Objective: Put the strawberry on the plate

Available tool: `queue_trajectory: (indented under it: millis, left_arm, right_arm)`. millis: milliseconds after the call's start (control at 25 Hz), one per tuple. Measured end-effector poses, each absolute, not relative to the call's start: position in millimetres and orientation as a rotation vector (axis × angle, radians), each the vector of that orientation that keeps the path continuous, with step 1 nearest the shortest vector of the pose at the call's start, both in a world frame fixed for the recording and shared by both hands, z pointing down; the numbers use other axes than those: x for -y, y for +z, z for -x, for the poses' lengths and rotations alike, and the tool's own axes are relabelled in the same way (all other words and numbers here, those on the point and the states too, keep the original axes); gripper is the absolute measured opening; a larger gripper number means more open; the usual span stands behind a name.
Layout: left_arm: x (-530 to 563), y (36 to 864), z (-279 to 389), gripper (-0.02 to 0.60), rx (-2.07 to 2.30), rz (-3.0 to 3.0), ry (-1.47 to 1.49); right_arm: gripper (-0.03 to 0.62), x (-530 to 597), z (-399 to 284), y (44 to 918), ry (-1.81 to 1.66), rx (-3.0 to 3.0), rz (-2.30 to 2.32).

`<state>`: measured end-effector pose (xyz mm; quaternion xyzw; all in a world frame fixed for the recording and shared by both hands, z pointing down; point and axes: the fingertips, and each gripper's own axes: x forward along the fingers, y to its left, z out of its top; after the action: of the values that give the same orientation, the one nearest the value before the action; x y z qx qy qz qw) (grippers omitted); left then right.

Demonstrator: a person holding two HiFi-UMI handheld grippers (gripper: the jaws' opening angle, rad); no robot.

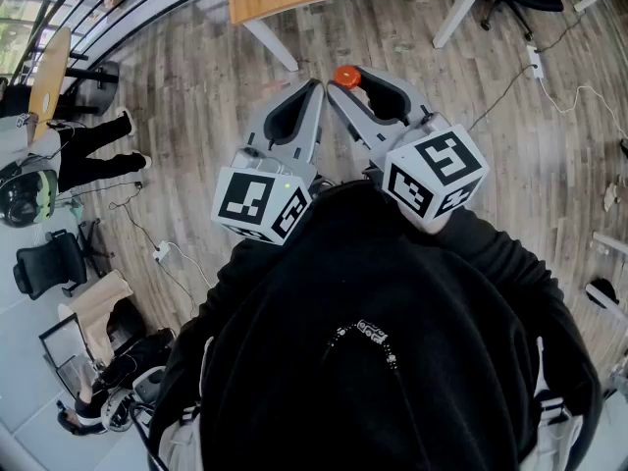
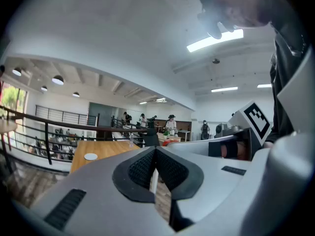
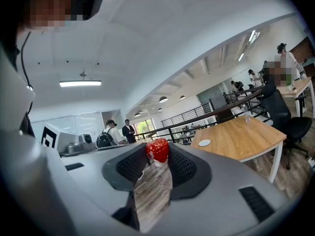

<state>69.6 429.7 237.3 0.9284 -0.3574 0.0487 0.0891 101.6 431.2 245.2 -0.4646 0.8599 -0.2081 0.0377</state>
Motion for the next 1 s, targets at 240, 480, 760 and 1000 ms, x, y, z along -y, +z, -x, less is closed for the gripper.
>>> queue_trajectory:
  millis: [240, 480, 760, 1000]
  left_arm:
    - [-420, 235, -60, -0.002, 1.202, -2.728, 0.172]
    - [-421, 239, -69, -0.002, 1.193, -2.721, 0.189]
    - [-423, 235, -74, -0.002, 1.203, -2.721, 0.174]
    - [-427, 243, -69, -0.002, 1.207, -2.657, 0.192]
  right_arm:
    - [0.144, -420, -94, 243, -0.609, -2.681, 1.321]
    - [0.144, -423, -102, 248, -0.665, -2.648, 1.292]
    - [0.144, -427, -103, 245, -0.626, -2.661, 1.270]
    - [0.144, -433, -103, 240, -0.579, -2.673, 1.257]
